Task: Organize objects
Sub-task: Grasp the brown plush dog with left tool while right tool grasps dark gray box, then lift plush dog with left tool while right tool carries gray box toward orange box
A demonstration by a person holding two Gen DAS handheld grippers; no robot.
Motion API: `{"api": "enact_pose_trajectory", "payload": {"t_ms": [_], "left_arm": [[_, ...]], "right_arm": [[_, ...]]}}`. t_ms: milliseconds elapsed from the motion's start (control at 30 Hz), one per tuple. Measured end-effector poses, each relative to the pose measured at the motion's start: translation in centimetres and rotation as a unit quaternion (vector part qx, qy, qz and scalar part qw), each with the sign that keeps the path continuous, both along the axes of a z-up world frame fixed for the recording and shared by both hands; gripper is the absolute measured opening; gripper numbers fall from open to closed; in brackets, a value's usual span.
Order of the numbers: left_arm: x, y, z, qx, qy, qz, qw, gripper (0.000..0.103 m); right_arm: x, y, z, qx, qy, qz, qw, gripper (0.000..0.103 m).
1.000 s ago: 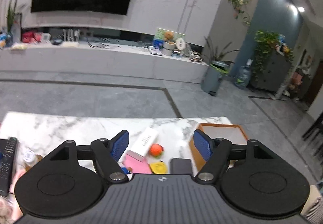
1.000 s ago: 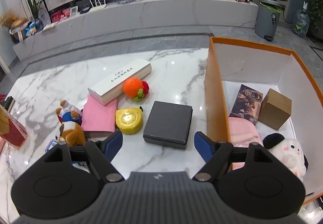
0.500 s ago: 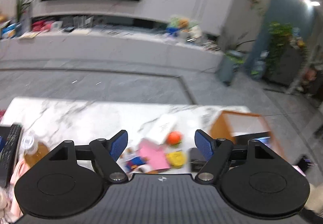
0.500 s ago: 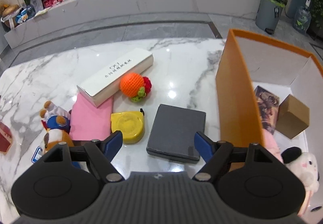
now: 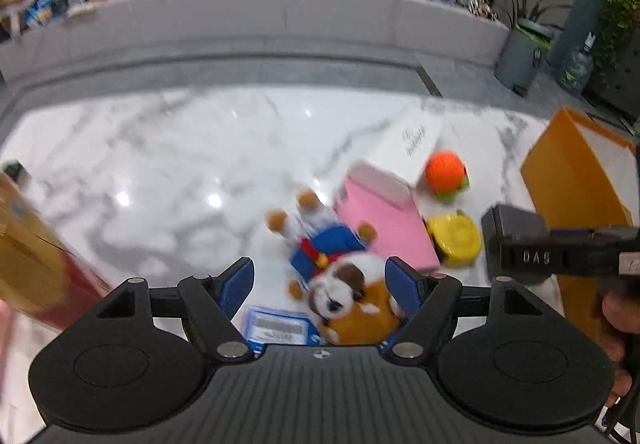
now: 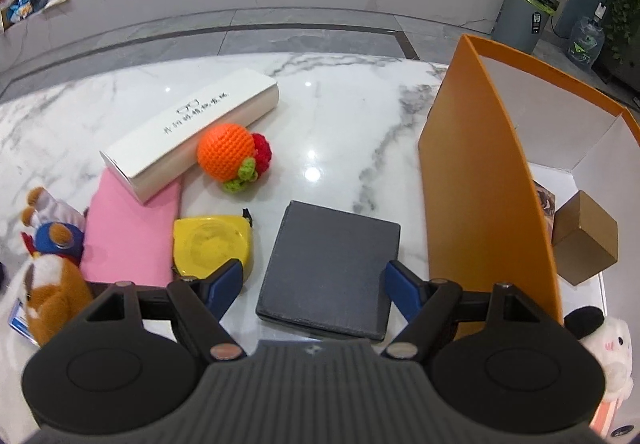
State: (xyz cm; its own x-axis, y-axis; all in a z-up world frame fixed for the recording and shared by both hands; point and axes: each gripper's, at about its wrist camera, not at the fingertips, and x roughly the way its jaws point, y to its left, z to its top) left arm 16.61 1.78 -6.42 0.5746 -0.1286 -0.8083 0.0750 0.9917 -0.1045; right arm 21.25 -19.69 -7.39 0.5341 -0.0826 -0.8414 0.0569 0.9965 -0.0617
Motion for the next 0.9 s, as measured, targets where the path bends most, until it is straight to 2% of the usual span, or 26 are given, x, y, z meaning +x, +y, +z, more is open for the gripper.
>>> {"api": "enact_pose_trajectory", "payload": {"t_ms": [100, 167, 300, 467, 567, 633, 733, 900], "left_arm": [[0.1, -0.5, -1.0, 0.018, 0.003, 0.007, 0.9998, 0.086], [0.4, -0.7, -1.4, 0.017, -0.005, 0.008, 0.9998, 0.091], [0.8, -1.8, -1.9, 0.026, -0.013, 0.003, 0.9996, 0.091], [1.3, -3.4, -3.1, 0.047, 0.005, -0.008, 0.9989, 0.091], [1.1, -3.8, -4.2, 0.053, 0.020, -0.015, 0.9983, 0.086], [0.8, -3.6, -4.6, 0.052, 0.023, -0.015, 0.9983, 0.084], [0.2, -2.4, -4.8, 0.025, 0.024, -0.001, 0.9994, 0.077], [-1.2, -1.0, -4.6, 0.024, 0.028, 0.001, 0.9993, 0.075]], "right_arm": [[0.2, 0.3, -0.1, -0.010, -0.003, 0.001, 1.000, 0.081], [0.3, 0.3, -0.2, -0.013, -0.003, 0.002, 1.000, 0.081], [0.6, 1.0, -0.8, -0.046, -0.005, 0.018, 0.999, 0.084], [1.1, 1.9, -1.7, -0.098, 0.001, 0.034, 0.995, 0.086], [1.1, 2.2, -2.0, -0.115, 0.003, 0.041, 0.993, 0.087], [1.0, 2.1, -1.9, -0.114, 0.004, 0.043, 0.993, 0.086], [0.9, 2.0, -1.6, -0.116, 0.005, 0.046, 0.992, 0.076], [-0.1, 2.2, -0.7, -0.077, 0.019, 0.065, 0.995, 0.076]]}}
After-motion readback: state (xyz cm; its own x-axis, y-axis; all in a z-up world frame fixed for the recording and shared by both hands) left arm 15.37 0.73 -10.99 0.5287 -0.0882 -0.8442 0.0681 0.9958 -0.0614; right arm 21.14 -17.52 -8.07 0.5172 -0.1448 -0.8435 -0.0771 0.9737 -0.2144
